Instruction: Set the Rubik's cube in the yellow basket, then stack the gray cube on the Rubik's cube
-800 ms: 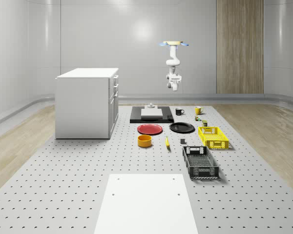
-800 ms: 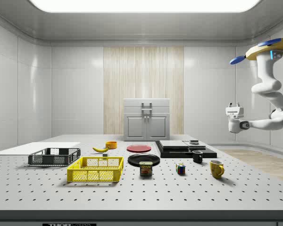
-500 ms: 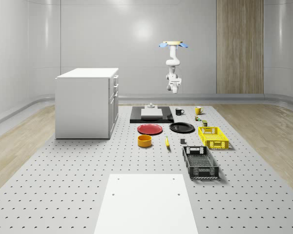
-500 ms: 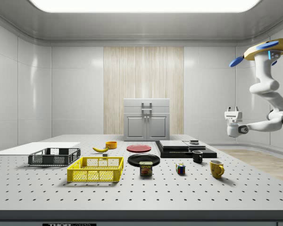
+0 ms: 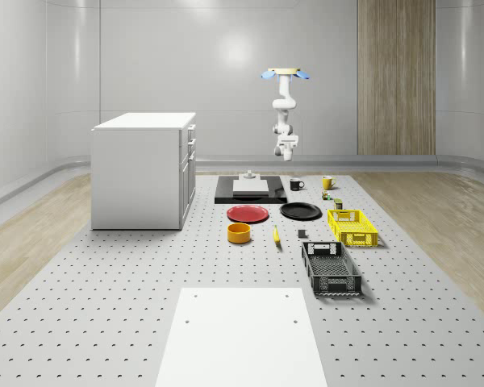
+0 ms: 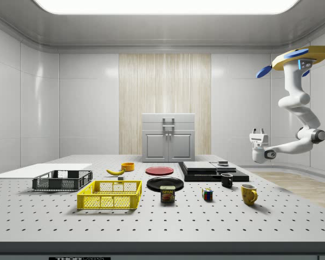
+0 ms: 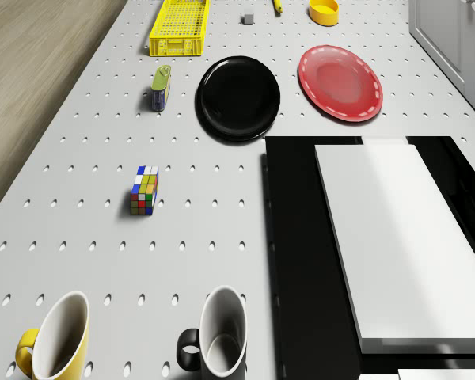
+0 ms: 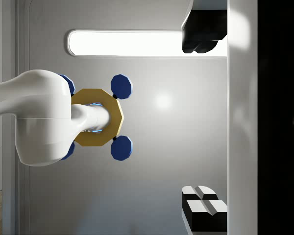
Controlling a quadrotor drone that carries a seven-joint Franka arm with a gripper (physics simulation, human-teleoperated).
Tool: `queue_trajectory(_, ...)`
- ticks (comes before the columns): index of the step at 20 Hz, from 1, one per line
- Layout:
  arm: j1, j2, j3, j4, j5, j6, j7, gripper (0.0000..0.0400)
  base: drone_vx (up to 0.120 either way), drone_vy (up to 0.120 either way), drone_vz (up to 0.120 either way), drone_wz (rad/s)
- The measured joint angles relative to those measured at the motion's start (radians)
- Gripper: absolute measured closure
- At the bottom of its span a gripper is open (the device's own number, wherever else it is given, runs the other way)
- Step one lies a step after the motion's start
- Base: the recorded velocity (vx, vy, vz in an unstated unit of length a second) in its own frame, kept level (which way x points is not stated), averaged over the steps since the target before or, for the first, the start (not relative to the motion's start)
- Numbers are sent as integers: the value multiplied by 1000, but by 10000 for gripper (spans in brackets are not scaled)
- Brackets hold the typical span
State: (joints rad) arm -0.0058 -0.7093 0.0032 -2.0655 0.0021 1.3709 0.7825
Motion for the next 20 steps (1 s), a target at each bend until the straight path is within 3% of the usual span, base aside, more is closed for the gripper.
queue_trajectory(20, -3, 2, 2, 20, 0, -3, -1, 0, 120, 120, 0, 0)
